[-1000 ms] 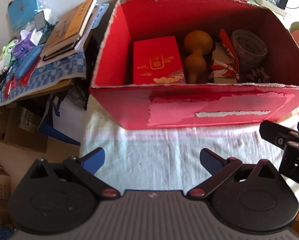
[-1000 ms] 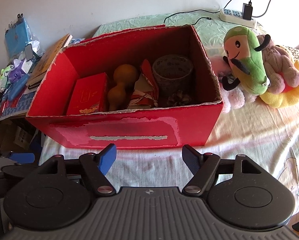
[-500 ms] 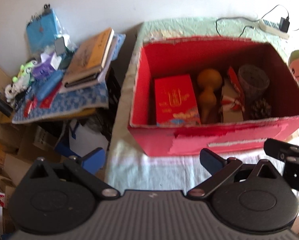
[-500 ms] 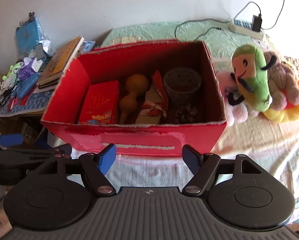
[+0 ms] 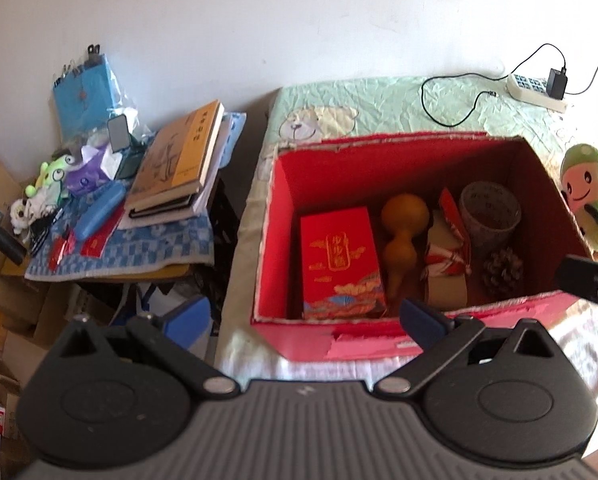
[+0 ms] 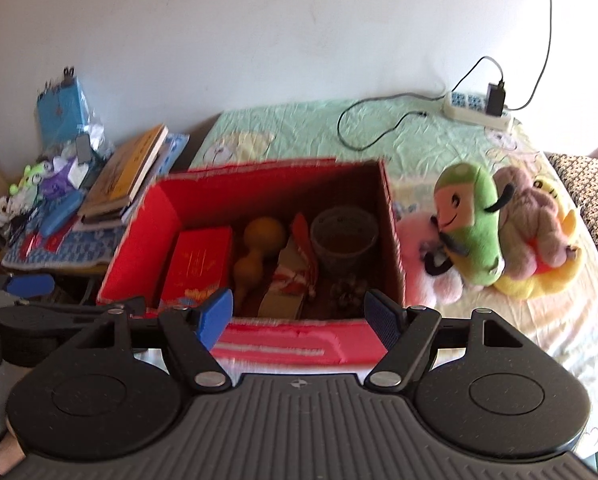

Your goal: Organize objects

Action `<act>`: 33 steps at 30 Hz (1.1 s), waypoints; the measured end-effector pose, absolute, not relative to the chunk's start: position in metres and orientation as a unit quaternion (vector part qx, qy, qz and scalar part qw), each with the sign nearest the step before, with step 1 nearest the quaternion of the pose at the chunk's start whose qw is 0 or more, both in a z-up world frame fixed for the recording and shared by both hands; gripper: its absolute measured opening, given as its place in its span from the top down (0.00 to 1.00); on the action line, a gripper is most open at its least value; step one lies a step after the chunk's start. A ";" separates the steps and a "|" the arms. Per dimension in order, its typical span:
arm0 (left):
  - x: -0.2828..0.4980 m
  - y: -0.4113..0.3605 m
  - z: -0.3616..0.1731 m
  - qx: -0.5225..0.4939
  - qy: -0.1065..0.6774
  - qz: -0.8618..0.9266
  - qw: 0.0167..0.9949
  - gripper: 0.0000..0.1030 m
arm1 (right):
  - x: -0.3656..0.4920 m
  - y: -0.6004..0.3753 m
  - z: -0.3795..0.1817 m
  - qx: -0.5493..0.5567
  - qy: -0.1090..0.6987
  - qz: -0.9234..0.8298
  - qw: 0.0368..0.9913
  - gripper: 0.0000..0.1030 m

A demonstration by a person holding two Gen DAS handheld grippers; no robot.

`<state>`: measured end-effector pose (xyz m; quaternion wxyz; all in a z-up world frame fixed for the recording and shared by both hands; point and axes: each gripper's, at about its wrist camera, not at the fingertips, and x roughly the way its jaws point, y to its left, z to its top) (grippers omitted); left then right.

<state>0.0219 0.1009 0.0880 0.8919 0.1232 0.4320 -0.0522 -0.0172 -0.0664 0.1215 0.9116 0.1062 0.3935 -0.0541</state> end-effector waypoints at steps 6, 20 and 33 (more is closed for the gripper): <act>0.029 0.092 0.084 0.126 0.421 -0.053 0.897 0.02 | -0.008 -0.071 0.120 0.110 0.380 -0.071 0.916 0.27; 0.048 0.084 0.071 0.117 0.420 -0.051 0.898 0.02 | 0.011 -0.081 0.102 0.090 0.379 -0.105 0.915 0.27; 0.067 0.079 0.063 0.107 0.425 -0.069 0.896 0.02 | 0.034 -0.086 0.094 0.092 0.385 -0.114 0.911 0.27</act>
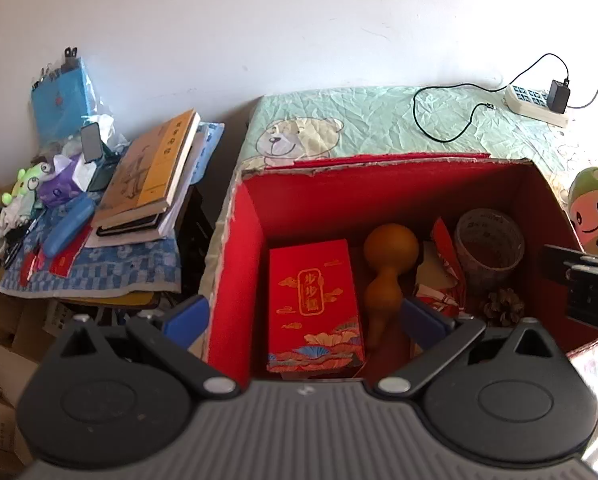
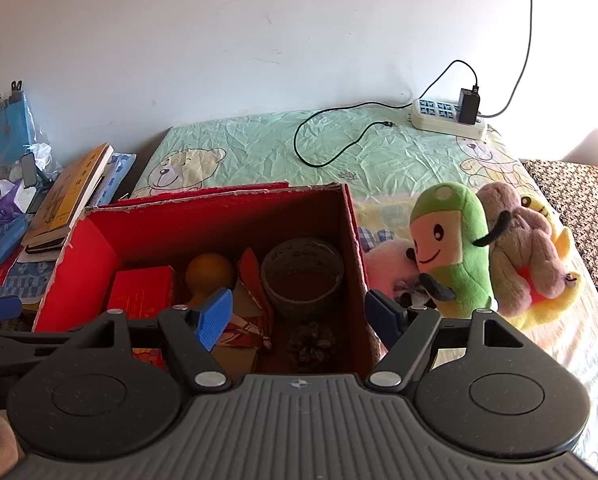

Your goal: Organize objects

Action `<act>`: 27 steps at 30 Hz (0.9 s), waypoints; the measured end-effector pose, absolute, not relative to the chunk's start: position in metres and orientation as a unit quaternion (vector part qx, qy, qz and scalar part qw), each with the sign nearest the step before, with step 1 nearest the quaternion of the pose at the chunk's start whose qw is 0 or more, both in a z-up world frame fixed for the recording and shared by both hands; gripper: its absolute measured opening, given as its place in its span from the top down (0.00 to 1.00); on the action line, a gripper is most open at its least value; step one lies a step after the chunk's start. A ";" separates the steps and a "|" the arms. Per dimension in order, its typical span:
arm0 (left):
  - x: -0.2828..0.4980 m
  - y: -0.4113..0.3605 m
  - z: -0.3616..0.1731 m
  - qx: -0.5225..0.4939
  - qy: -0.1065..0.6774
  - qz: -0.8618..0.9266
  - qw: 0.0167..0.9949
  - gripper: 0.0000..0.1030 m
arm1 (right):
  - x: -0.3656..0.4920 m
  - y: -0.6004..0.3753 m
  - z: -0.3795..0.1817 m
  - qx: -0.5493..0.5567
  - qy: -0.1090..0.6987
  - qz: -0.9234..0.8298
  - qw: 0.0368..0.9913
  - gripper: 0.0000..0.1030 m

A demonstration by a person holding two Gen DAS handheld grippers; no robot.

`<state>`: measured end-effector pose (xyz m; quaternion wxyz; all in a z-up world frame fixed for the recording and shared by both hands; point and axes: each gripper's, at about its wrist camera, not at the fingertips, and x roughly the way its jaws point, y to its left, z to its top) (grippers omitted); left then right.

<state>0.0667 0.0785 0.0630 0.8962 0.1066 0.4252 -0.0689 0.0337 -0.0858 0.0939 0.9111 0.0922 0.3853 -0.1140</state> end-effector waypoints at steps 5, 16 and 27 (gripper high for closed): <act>0.072 0.078 0.061 0.109 0.424 -0.068 0.897 0.02 | 0.042 -0.087 0.092 0.089 0.387 -0.113 0.911 0.27; 0.084 0.079 0.057 0.104 0.431 -0.073 0.894 0.02 | 0.058 -0.085 0.085 0.080 0.396 -0.108 0.909 0.27; 0.092 0.075 0.052 0.098 0.437 -0.079 0.891 0.02 | 0.067 -0.087 0.080 0.083 0.402 -0.098 0.907 0.27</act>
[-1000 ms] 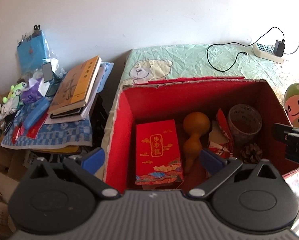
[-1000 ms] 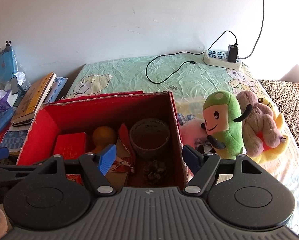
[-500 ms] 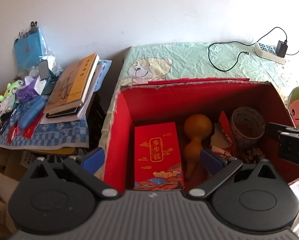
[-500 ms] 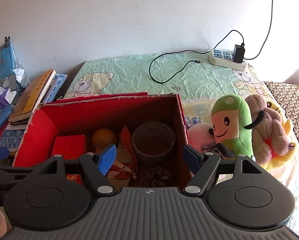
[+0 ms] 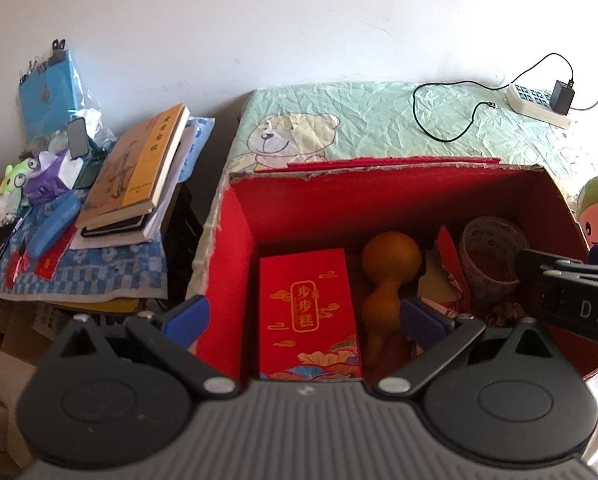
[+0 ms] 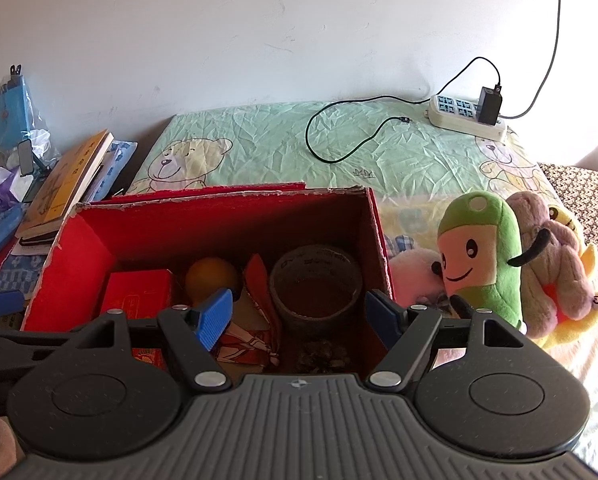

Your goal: Organize objects

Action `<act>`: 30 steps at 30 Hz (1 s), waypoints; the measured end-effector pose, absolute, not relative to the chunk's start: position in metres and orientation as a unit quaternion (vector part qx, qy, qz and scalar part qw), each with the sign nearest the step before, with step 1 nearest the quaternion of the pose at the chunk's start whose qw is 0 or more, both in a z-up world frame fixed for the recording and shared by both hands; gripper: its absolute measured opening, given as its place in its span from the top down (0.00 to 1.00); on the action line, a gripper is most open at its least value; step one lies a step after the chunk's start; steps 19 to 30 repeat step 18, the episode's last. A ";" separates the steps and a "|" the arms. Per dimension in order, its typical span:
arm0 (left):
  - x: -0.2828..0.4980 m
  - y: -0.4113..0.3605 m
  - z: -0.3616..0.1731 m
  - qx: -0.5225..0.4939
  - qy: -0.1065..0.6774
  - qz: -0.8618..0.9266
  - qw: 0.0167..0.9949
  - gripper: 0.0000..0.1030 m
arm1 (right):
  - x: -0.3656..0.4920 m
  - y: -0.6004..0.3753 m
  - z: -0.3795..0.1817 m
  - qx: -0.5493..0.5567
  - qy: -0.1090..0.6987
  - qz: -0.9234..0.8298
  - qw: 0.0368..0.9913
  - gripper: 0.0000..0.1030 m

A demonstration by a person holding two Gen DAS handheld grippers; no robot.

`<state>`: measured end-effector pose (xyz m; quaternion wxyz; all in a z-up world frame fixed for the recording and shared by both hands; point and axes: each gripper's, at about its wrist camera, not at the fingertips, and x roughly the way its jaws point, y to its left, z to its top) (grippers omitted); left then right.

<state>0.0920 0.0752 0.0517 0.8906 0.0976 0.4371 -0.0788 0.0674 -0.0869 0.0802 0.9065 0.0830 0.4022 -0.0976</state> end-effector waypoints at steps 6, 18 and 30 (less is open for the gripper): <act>0.092 0.074 0.051 0.099 0.436 -0.077 0.891 0.02 | 0.068 -0.088 0.079 0.087 0.401 -0.091 0.907 0.27; 0.078 0.071 0.055 0.110 0.411 -0.076 0.902 0.03 | 0.063 -0.087 0.081 0.093 0.398 -0.080 0.909 0.27; 0.078 0.071 0.055 0.110 0.411 -0.076 0.902 0.03 | 0.063 -0.087 0.081 0.093 0.398 -0.080 0.909 0.27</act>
